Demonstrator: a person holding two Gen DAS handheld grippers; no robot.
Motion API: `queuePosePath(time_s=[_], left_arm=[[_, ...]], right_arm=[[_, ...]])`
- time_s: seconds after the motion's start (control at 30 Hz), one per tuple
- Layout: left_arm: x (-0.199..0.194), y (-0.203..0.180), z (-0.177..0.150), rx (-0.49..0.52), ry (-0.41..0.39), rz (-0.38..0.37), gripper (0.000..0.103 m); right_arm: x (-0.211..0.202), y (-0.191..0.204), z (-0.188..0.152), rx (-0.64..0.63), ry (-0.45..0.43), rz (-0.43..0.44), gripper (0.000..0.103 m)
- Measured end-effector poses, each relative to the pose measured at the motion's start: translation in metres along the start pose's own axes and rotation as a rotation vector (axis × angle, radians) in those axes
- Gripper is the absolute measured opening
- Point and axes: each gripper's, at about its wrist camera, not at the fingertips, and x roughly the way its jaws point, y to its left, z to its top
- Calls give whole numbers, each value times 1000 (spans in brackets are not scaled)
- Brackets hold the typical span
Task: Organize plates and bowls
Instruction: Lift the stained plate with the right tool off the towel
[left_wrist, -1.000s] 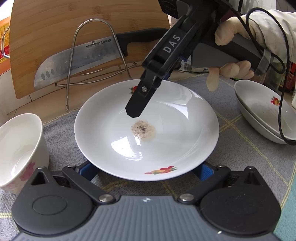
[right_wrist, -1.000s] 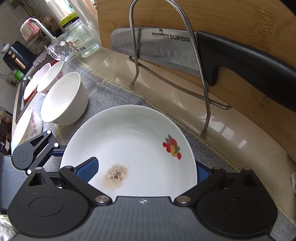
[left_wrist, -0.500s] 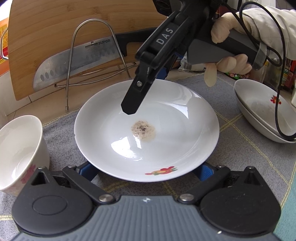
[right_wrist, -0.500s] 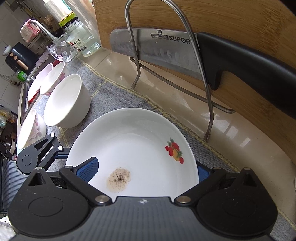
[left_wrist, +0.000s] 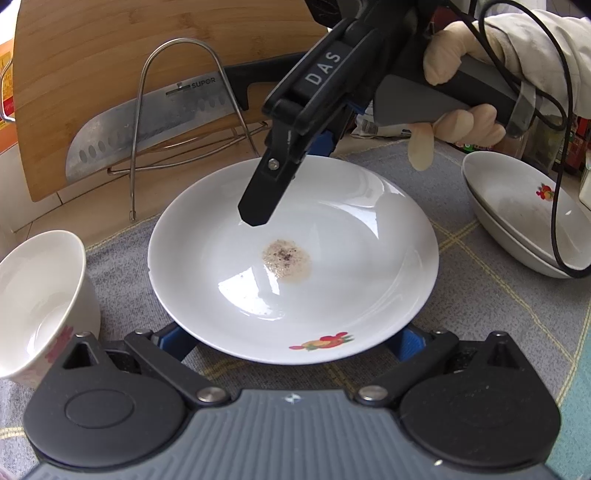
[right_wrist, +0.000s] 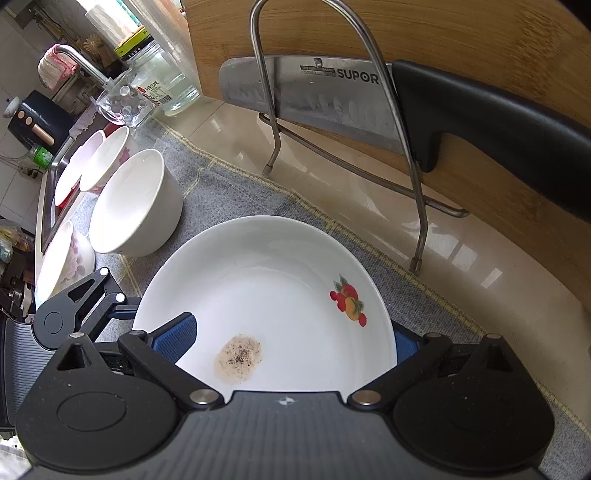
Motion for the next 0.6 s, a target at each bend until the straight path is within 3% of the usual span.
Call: queuePosePath(time_s=[0.6], left_arm=[[-29,-18,-12,13,21,-30,102]], right_arm=[[-16,22,-33,38,-20,11,103]])
